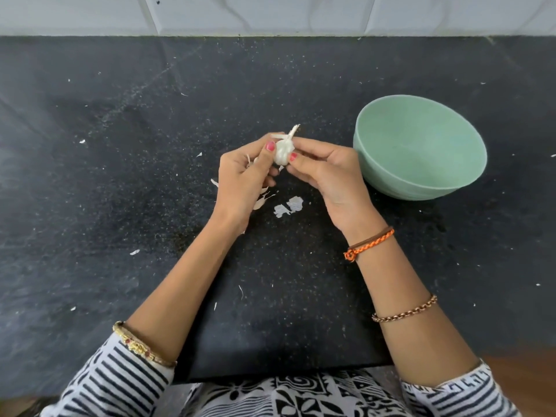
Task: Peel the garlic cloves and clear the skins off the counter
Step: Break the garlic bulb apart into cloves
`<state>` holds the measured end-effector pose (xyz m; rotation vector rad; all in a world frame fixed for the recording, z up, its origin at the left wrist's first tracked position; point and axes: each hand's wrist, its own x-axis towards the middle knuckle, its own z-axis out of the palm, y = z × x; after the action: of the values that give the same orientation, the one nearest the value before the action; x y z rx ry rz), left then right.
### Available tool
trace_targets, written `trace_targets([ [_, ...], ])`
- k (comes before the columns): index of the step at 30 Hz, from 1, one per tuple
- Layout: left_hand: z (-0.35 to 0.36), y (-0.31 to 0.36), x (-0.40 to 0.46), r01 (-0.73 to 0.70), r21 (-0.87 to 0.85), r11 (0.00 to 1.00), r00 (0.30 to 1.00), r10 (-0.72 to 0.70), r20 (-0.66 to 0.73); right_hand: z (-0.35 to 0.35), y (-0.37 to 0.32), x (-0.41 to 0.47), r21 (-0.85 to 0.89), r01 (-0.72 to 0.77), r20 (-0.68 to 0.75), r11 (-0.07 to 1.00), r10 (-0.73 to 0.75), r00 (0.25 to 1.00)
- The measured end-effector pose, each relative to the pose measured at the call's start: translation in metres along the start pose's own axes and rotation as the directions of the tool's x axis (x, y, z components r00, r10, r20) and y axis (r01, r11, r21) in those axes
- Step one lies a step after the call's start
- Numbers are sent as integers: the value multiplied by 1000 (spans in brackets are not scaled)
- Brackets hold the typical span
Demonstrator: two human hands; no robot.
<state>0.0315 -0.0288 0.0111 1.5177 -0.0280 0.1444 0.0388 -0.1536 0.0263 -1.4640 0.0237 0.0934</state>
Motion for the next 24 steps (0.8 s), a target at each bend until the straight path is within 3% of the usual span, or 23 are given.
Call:
trace_targets([
  [5, -2, 1, -3, -61, 47, 997, 995, 57, 87, -2, 0, 0, 49, -40, -14, 998, 41, 999],
  [14, -5, 0, -3, -83, 62, 995, 996, 81, 39, -3, -2, -3, 18, -66, 22, 998, 65, 998],
  [19, -11, 2, 1, -136, 106, 985, 989, 128, 74, -6, -8, -3, 18, -57, 105, 998, 55, 993],
  [24, -10, 1, 0, -159, 143, 977, 982, 142, 122, -8, -7, -2, -23, -76, 87, 997, 78, 993],
])
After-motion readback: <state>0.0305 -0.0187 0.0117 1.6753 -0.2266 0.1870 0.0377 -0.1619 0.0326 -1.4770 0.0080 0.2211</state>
